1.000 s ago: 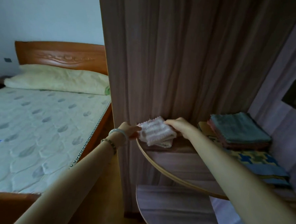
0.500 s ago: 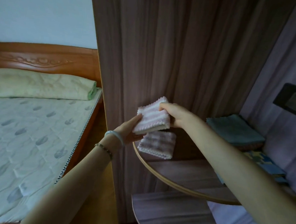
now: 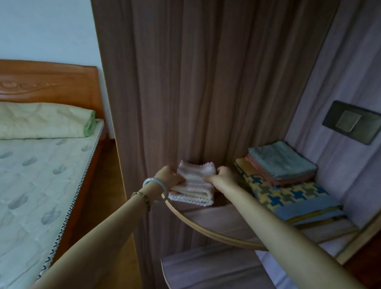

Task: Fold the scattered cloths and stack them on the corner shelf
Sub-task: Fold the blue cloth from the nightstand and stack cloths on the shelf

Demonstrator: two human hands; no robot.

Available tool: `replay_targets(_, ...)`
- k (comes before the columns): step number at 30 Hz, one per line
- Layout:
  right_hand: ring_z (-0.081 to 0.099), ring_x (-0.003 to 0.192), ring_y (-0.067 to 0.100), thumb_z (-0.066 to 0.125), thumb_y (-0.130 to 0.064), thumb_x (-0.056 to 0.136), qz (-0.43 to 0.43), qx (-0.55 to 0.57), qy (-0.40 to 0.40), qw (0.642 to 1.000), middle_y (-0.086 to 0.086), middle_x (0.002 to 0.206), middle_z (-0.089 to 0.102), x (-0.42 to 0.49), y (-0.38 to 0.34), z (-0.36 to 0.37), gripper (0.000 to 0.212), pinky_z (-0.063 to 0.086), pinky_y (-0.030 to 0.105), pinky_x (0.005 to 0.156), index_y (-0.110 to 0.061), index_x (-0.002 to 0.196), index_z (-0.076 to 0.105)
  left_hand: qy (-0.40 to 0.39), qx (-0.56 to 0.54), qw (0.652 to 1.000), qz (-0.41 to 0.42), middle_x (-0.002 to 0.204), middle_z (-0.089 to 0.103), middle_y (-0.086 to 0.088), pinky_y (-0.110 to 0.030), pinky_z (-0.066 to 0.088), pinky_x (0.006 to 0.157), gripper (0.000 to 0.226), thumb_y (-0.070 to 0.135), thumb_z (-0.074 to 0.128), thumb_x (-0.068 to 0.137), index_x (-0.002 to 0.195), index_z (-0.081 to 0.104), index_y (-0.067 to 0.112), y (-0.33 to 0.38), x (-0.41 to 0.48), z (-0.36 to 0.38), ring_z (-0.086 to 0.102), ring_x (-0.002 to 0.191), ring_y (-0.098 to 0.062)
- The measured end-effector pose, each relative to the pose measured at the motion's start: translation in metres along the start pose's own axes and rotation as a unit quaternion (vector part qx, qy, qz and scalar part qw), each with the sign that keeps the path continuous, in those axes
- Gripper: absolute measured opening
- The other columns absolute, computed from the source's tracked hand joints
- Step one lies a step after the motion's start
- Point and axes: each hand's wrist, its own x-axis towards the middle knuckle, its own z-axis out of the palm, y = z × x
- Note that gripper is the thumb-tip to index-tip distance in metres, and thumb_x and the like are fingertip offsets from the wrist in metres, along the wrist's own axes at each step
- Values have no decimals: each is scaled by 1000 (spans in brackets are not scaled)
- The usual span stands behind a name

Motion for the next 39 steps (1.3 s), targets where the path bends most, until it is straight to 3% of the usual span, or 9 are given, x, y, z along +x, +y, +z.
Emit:
replay_targets(8, 37, 133, 32, 48, -27, 96, -217, -176, 76, 957, 17, 143, 41, 4, -11, -3, 46, 28, 34, 108, -4, 136, 45, 126, 262, 946, 141, 128, 47, -15, -44, 35, 96, 55, 49, 36, 88, 124, 40, 7, 6, 4, -4, 43, 118, -37)
replay_targets(11, 23, 142, 33, 31, -31, 98, -237, -279, -26, 930, 20, 152, 28, 3, 1, 11, 51, 17, 39, 118, -3, 140, 40, 19, 376, 898, 229, 147, 34, -10, -48, 34, 102, 55, 41, 33, 93, 142, 35, 17, 0, 4, 2, 37, 128, -38)
replay_targets(14, 23, 139, 48, 23, -20, 99, -240, -337, -104, 904, 32, 147, 29, 3, 23, 31, 46, 12, 53, 116, 4, 124, 53, -114, 436, 858, 248, 135, 53, -20, -58, 52, 80, 49, 30, 29, 89, 105, 68, 5, -21, 3, 16, 51, 116, -53)
replay_targets(20, -3, 148, 19, 28, -38, 101, -214, -309, -40, 926, 5, 161, 2, 5, 7, 13, 58, -2, 43, 118, -14, 152, 13, -56, 542, 775, 321, 156, 24, -8, -62, 27, 108, 92, 45, -20, 79, 135, 47, 14, -8, 5, 5, 20, 141, -43)
replay_targets(23, -6, 147, 19, 24, -37, 102, -239, -345, -62, 906, 4, 161, 1, -5, 12, 16, 57, -4, 43, 118, -15, 152, 9, -76, 562, 754, 332, 153, 31, -10, -66, 36, 98, 77, 39, -2, 81, 129, 54, 12, -25, 0, 8, 25, 137, -48)
replay_targets(27, -10, 147, 25, 23, -33, 103, -224, -352, -97, 904, 6, 161, -2, -9, 22, 21, 53, -4, 43, 118, -16, 152, 11, -90, 308, 896, 307, 119, 61, -14, -49, 57, 55, 29, 18, 38, 78, 98, 58, 13, -34, 20, 15, 67, 94, -43)
replay_targets(30, 21, 143, 28, 40, -28, 100, -179, -175, -61, 966, 14, 154, 27, -4, 4, 4, 46, 17, 31, 112, -8, 141, 41, -81, -113, 970, 200, 100, 54, -11, -27, 56, 64, 16, 9, 49, 91, 106, 50, 5, 3, -8, 5, 70, 79, -18)
replay_targets(33, 59, 106, 32, 51, -42, 86, -45, -58, 38, 997, 14, 105, 63, 0, 3, -13, 37, 47, 36, 89, -10, 100, 63, -49, -163, 985, -3, 66, 46, -5, -24, 43, 56, 35, 32, 65, 80, 93, 53, 2, -7, 10, -8, 50, 50, -12)
replay_targets(39, 61, 80, 22, 62, -22, 86, 151, 212, -136, 956, 8, 89, 63, -9, 4, -18, 18, 49, 31, 62, -12, 101, 59, -39, -107, 991, -68, 53, 49, -6, -35, 41, 57, 31, 29, 76, 74, 73, 61, 2, -10, 22, -14, 46, 51, -22)
